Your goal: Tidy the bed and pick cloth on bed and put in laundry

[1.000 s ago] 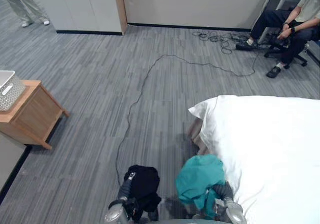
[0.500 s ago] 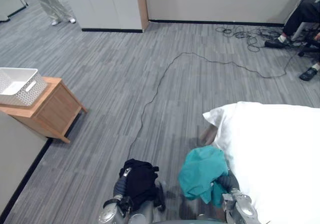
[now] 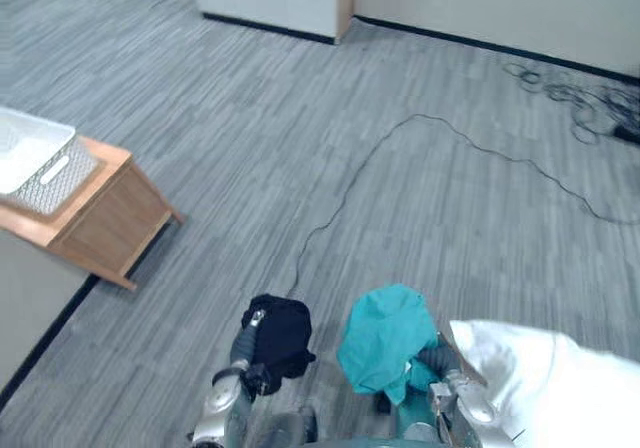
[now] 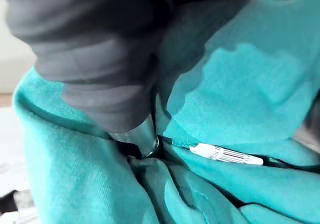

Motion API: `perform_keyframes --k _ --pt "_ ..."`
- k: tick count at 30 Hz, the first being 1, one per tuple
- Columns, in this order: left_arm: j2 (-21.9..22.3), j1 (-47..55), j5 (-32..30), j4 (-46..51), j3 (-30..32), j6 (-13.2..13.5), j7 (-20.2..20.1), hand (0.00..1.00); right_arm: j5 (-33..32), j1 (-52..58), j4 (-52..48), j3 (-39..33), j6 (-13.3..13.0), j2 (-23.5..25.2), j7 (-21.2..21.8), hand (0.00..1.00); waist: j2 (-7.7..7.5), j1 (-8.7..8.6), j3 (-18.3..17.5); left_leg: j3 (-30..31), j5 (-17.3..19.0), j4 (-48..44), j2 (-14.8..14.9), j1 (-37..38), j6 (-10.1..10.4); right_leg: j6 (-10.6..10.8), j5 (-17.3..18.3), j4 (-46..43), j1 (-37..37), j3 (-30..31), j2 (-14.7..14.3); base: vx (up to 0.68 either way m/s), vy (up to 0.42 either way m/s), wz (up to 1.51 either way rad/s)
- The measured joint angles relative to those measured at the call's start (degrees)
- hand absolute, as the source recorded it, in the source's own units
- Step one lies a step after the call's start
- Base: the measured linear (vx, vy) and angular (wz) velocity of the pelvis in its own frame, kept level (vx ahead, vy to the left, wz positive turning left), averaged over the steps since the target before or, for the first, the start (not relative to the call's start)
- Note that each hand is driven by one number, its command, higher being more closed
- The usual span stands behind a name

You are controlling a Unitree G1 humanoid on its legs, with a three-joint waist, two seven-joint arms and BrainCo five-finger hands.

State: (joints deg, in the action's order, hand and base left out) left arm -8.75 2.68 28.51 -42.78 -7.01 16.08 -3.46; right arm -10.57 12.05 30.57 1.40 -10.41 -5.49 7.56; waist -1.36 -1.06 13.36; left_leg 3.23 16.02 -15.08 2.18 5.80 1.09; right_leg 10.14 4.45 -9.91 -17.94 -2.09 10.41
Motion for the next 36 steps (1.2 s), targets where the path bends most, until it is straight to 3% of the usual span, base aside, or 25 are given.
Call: perform_keyframes --k 2,3,4,5,6,7,9,10,12,14,17,18,20,21,23,24,25,27,28,30,31,32,33,35,36 --pt "-0.96 1.64 0.20 0.09 0.04 0.09 -0.01 1.00 0.01 0.96 -0.29 0.64 0.16 0.10 0.43 1.00 -0.44 0.06 -0.45 2.19 4.35 -2.08 1.33 1.93 0.30 -0.86 -0.56 -2.19 0.87 1.04 0.38 0.48 -0.448 1.03" --pt "-1.18 3.78 1.10 0.01 1.06 -0.39 0.40 1.00 0.02 0.74 -0.40 1.76 0.84 -0.83 0.62 1.00 -0.28 0.42 -1.86 3.63 8.02 -3.50 3.80 4.36 0.54 -1.30 -2.49 -11.37 -0.65 -0.70 -0.89 0.68 -0.665 0.95" --pt "-1.29 5.60 1.43 -0.12 1.99 -0.78 0.89 1.00 -0.06 0.20 -0.55 2.61 1.35 -1.64 0.28 1.00 -0.03 0.52 -3.28 3.98 8.01 -10.56 5.02 2.56 0.58 -2.34 -1.99 -16.66 -1.44 -2.89 -0.99 0.67 -0.667 0.95" --pt "-0.74 5.74 1.84 -0.20 2.55 -0.95 1.10 1.00 -0.07 -0.45 -0.52 3.02 1.70 -2.00 0.06 1.00 0.61 0.14 -3.28 3.53 6.72 -17.32 6.13 -0.52 0.34 -4.02 -1.30 -18.46 -1.22 -4.04 -1.35 0.42 -0.414 0.81" --pt "0.68 6.38 2.10 -0.38 2.63 -1.23 1.16 1.00 -0.09 -1.21 -0.54 3.01 2.11 -3.64 -0.01 1.00 2.53 0.32 -3.25 2.42 2.90 -26.24 8.75 -5.47 -0.06 -6.43 0.34 -18.81 0.06 -6.10 -2.54 0.46 -0.484 0.59" --pt "2.59 7.29 2.01 -0.56 2.61 -1.42 1.15 1.00 -0.06 -2.50 -0.62 2.82 2.50 -5.38 0.01 1.00 4.52 1.59 -2.62 2.00 -2.10 -36.39 10.96 -11.33 0.83 -8.82 1.82 -17.41 3.07 -8.51 -3.98 0.44 -0.438 0.54" --pt "4.00 7.97 0.37 -0.50 2.60 -1.41 1.45 1.00 -0.03 -3.09 -0.62 1.83 3.00 -5.54 0.01 1.00 5.35 1.91 -2.20 0.36 -0.42 -40.05 8.94 -14.98 2.91 -10.08 2.91 -14.68 8.28 -11.23 -3.84 0.50 -0.420 0.65" --pt "4.17 8.28 -1.15 0.17 2.59 -1.17 2.35 1.00 0.06 -2.77 -0.62 1.35 3.01 -5.01 0.04 1.00 5.39 1.89 -1.96 -3.63 0.88 -37.95 6.99 -16.11 4.17 -10.66 3.35 -11.32 13.31 -13.78 -3.74 0.52 -0.406 0.91" --pt "4.04 8.53 -2.13 1.80 2.72 -0.42 2.78 1.00 0.60 -2.69 -0.89 1.36 3.02 -4.38 0.02 1.00 4.80 1.99 -1.59 -13.39 1.01 -29.65 5.17 -16.87 3.88 -11.43 3.98 -6.34 19.51 -17.12 -3.76 0.39 -0.285 0.96" --pt "4.11 8.58 -2.23 4.12 2.62 0.08 2.87 1.00 2.26 -2.54 -3.14 1.43 3.33 -3.95 -0.53 1.00 4.01 1.89 -0.98 -27.07 -0.36 -14.06 3.27 -18.01 2.61 -10.60 5.11 -2.77 24.86 -22.01 -3.93 0.33 -0.214 0.96" --pt "4.84 9.74 -2.81 5.54 2.10 0.07 4.10 1.00 2.23 -2.51 -2.88 1.70 3.53 -5.12 -1.38 1.00 4.29 2.03 -1.04 -33.72 -5.23 -1.99 3.42 -18.64 2.85 -8.35 7.15 0.19 29.10 -25.42 -5.96 0.34 -0.126 0.66" --pt "5.65 10.37 -3.45 6.93 2.08 -0.14 4.59 1.00 2.17 -2.64 -2.59 1.60 3.53 -5.86 -1.37 1.00 4.59 2.88 -1.33 -34.39 -6.88 -1.11 4.73 -21.14 -0.02 -6.59 11.29 -0.89 30.51 -26.45 -7.13 0.36 -0.032 0.29" --pt "5.69 10.15 -3.45 7.29 2.20 -0.70 4.61 1.00 2.12 -3.04 -2.41 1.59 3.52 -6.08 -1.35 1.00 3.63 4.08 -1.89 -34.05 -8.08 -1.84 4.77 -22.40 -2.97 -5.75 14.05 -3.94 29.24 -26.46 -5.95 0.48 0.028 0.03" --pt "4.97 9.86 -4.55 7.20 2.26 -1.27 4.57 1.00 1.16 -3.72 -0.32 1.47 3.31 -5.27 -1.31 1.00 0.58 5.21 -3.81 -33.76 -10.01 -3.62 1.84 -22.82 -6.86 -3.73 16.76 -17.07 25.04 -25.60 -1.33 0.56 0.050 0.06" --pt "4.86 9.33 -5.88 6.90 2.15 -1.49 4.55 1.00 0.20 -4.20 0.67 1.18 3.33 -5.10 -1.42 1.00 -0.61 4.56 -3.39 -31.41 -10.95 -3.61 -0.30 -22.12 -11.93 -4.02 14.30 -31.89 19.35 -22.51 2.71 0.45 0.034 0.55" --pt "4.86 8.39 -7.37 6.59 2.02 -1.77 4.59 1.00 -0.29 -4.19 1.68 1.05 3.35 -4.62 -1.69 1.00 -1.71 3.39 -3.06 -29.39 -10.02 -2.40 -2.53 -20.40 -12.46 -5.12 6.79 -42.21 15.05 -19.42 5.15 0.69 0.007 1.45" --pt "4.50 7.35 -9.33 6.25 0.50 -1.92 4.83 1.00 -0.25 -3.59 2.17 0.88 3.81 -4.00 -1.82 1.00 -1.44 1.79 -2.57 -24.54 -9.10 -1.06 -4.33 -16.55 -11.78 -5.51 7.46 -50.16 10.78 -15.30 5.10 0.71 -0.015 1.66" --pt "3.79 6.79 -10.77 6.35 -1.51 -1.90 4.85 1.00 -0.28 -1.95 1.87 1.03 4.00 -2.67 -2.75 1.00 -0.39 0.96 -2.05 -19.98 -7.45 0.23 -4.63 -11.10 -10.76 -5.84 9.67 -48.33 8.74 -12.07 2.33 0.61 -0.055 1.55" --pt "2.71 6.26 -11.42 6.57 -3.06 -1.86 4.71 1.00 -0.45 -0.29 0.93 1.44 3.94 -1.32 -4.02 1.00 0.95 -0.18 -2.00 -14.94 -6.40 1.79 -4.31 -6.78 -9.75 -5.21 11.49 -39.67 6.49 -9.50 -0.66 0.59 -0.115 1.76" --pt "1.86 4.84 -11.89 6.88 -4.48 -1.80 4.65 1.00 -0.81 1.20 -0.68 1.43 3.73 -0.34 -5.05 1.00 1.20 -1.20 -2.29 -10.22 -5.69 3.03 -3.98 -4.46 -8.50 -4.26 10.79 -24.74 3.07 -7.05 -2.37 0.59 -0.190 1.61" --pt "1.35 3.54 -12.84 6.86 -4.60 -1.79 4.59 1.00 -1.20 1.16 -0.50 1.42 3.18 0.03 -5.70 1.00 0.52 -1.09 -2.14 -7.60 -4.55 3.40 -3.60 -2.43 -6.56 -2.15 5.94 -8.02 1.92 -5.21 -2.43 0.70 -0.312 1.17" --pt "0.28 3.43 -13.15 6.86 -4.57 -1.82 4.60 1.00 -1.40 0.87 -0.51 1.39 3.16 0.51 -6.48 1.00 -0.02 -0.66 -1.98 -7.42 -3.13 3.96 -3.66 -0.25 -4.40 -0.69 2.54 -1.61 -0.48 -4.06 -1.63 0.70 -0.333 0.98" --pt "-0.35 3.66 -13.15 6.85 -4.58 -1.94 4.64 1.00 -1.41 0.69 -0.53 1.40 3.15 0.78 -6.70 1.00 -0.86 -0.37 -2.00 -7.48 -2.21 4.57 -3.66 1.65 -3.11 -0.16 1.49 -0.40 -1.51 -3.89 -1.07 0.56 -0.326 0.62" --pt "-2.04 6.24 -13.13 7.17 -4.49 -2.40 4.76 1.00 -1.98 0.85 -0.57 1.47 3.25 0.62 -7.28 1.00 -0.98 0.03 -3.01 -7.00 4.65 3.57 -1.96 7.83 -2.02 -4.83 -1.88 -1.15 -2.44 -4.17 -1.26 0.62 -0.388 0.47" --pt "-1.99 6.81 -13.13 7.16 -4.50 -2.61 4.82 1.00 -2.30 0.73 -0.58 1.37 3.41 0.09 -7.28 1.00 -0.22 -0.02 -3.78 -6.63 6.57 2.40 -0.83 8.43 -1.51 -6.04 -4.75 -2.81 -2.76 -3.94 -2.01 0.73 -0.424 0.36"
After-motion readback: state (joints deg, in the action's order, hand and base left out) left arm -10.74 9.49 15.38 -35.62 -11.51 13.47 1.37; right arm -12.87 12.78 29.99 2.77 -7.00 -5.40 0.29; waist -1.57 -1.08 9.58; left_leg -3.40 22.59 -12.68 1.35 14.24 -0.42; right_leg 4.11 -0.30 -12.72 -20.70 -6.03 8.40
